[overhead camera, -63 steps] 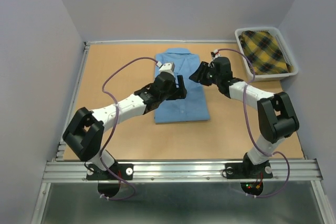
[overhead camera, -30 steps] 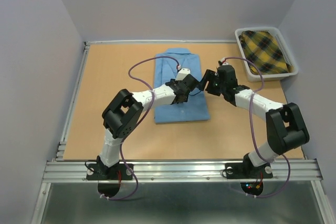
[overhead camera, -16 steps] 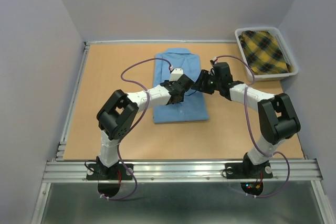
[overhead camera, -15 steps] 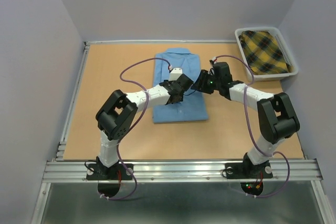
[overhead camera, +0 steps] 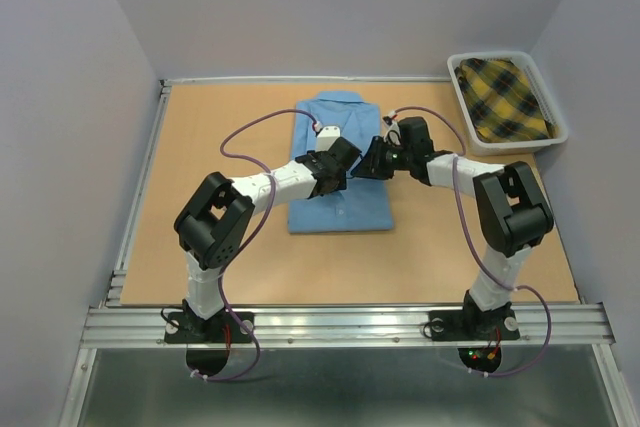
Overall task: Fold and stack the long sleeve shirts
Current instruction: Fold the shirt
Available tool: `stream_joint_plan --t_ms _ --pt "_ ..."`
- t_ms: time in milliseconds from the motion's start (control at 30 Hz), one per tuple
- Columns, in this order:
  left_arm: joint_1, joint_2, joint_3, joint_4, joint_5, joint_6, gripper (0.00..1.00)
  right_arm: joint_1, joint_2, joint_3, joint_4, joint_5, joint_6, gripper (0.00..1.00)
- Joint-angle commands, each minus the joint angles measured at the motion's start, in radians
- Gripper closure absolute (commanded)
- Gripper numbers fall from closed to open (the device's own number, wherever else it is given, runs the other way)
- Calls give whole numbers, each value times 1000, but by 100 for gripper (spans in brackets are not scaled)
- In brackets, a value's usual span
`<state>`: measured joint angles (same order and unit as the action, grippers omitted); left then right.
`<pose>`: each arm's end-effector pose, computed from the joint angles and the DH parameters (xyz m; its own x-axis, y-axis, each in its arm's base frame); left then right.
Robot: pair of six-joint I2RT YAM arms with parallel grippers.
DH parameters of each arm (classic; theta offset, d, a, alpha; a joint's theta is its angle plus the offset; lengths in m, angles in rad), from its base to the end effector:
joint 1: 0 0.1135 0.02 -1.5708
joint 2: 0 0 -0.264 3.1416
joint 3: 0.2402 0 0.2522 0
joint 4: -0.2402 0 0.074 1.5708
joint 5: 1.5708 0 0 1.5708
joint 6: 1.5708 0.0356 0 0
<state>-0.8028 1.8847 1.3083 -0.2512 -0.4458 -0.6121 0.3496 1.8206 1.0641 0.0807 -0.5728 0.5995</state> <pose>0.2968 -0.2853 0.2033 -0.6751 -0.0473 -0.7362 0.0714 0.9891 -0.1290 0.3557 0.1502 0.1798 -0.8718 0.1869 -0.4529 -0.2341 0.6532 0.7201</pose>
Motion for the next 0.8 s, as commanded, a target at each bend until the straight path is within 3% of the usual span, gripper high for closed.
stream_joint_plan --t_ms 0,233,767 --pt "5 -39 -3 23 -4 -9 45 9 48 63 103 -113 29 74" --pt "10 -53 -15 35 -1 -14 45 9 128 63 256 -165 114 74" --pt "10 -68 -20 59 16 -3 44 9 279 171 283 -174 112 76"
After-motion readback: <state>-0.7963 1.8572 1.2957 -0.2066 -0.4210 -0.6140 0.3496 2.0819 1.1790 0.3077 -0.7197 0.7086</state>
